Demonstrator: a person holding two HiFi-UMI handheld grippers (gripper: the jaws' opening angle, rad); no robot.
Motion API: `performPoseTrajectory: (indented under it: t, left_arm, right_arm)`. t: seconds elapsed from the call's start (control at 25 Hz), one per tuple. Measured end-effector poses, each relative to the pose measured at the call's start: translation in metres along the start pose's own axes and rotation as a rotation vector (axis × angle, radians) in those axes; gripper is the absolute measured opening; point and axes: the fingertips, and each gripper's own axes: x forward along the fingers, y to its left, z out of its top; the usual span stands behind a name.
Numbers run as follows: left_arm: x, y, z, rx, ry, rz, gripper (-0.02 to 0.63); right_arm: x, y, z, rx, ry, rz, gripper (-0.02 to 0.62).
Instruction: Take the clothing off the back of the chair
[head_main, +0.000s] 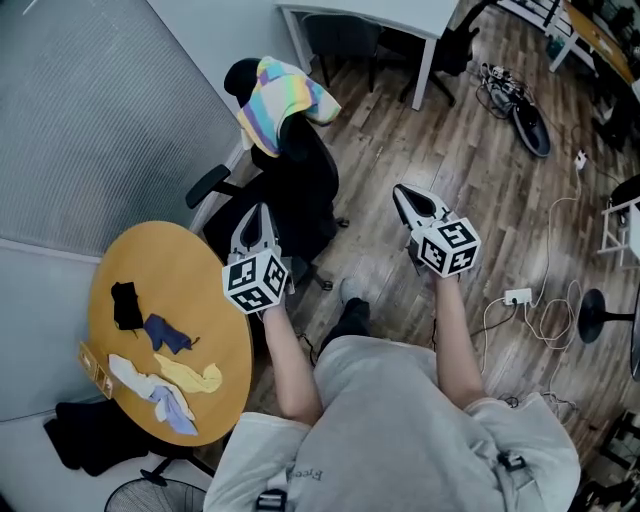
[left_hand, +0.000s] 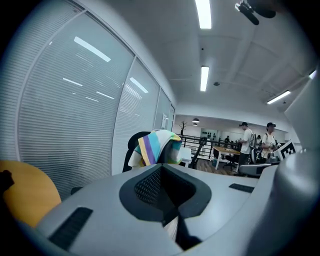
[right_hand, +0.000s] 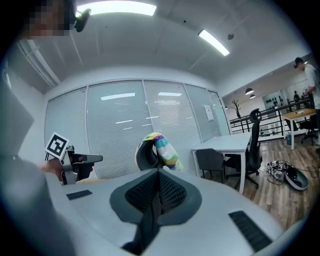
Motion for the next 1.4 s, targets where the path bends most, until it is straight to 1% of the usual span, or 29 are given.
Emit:
performPoseTrajectory:
  t: [0.16, 0.28, 0.4, 0.48, 0.6, 0.76, 1.04, 1.2, 1.4]
  left_arm:
    - [0.027, 0.024, 0.012, -0.023, -0.009, 0.013, 0.028]
    - [0.046, 0.043, 0.02, -0.037, -0.01, 0.023, 0.028]
    - [0.06, 0.053, 0.03, -0.026, -0.019, -0.011, 0.028]
    - [0.068, 0.059, 0.036, -0.016, -0.026, -0.042, 0.028]
    - [0.081, 0.072, 0.042, -0.006, -0.027, -0.056, 0.028]
    - [0.099, 0.081, 0.045, -0.057, -0.038, -0.087, 0.028]
    - [0.117, 0.084, 0.056, -0.061, -0.054, -0.13, 0.028]
    - [0.115, 0.084, 0.063, -0.086, -0.106, -0.106, 0.028]
    - [0.117, 0.086, 0.069, -0.11, -0.147, -0.039, 0.028]
  right_arm:
    - [0.038, -0.006, 0.007, 0.044, -0.002, 0.043, 0.021]
    - [0.069, -0.003, 0.017, 0.09, -0.004, 0.11, 0.021]
    - [0.097, -0.001, 0.029, 0.139, -0.025, 0.179, 0.021]
    - [0.118, -0.002, 0.034, 0.153, -0.031, 0.194, 0.021]
    - [0.145, -0.005, 0.036, 0.184, -0.027, 0.203, 0.021]
    - [0.165, -0.008, 0.046, 0.226, -0.033, 0.224, 0.021]
    - [0.181, -0.022, 0.054, 0.197, -0.013, 0.277, 0.021]
    - [0.187, -0.036, 0.06, 0.198, -0.009, 0.324, 0.021]
    - [0.213, -0.049, 0.077, 0.195, 0.001, 0.427, 0.021]
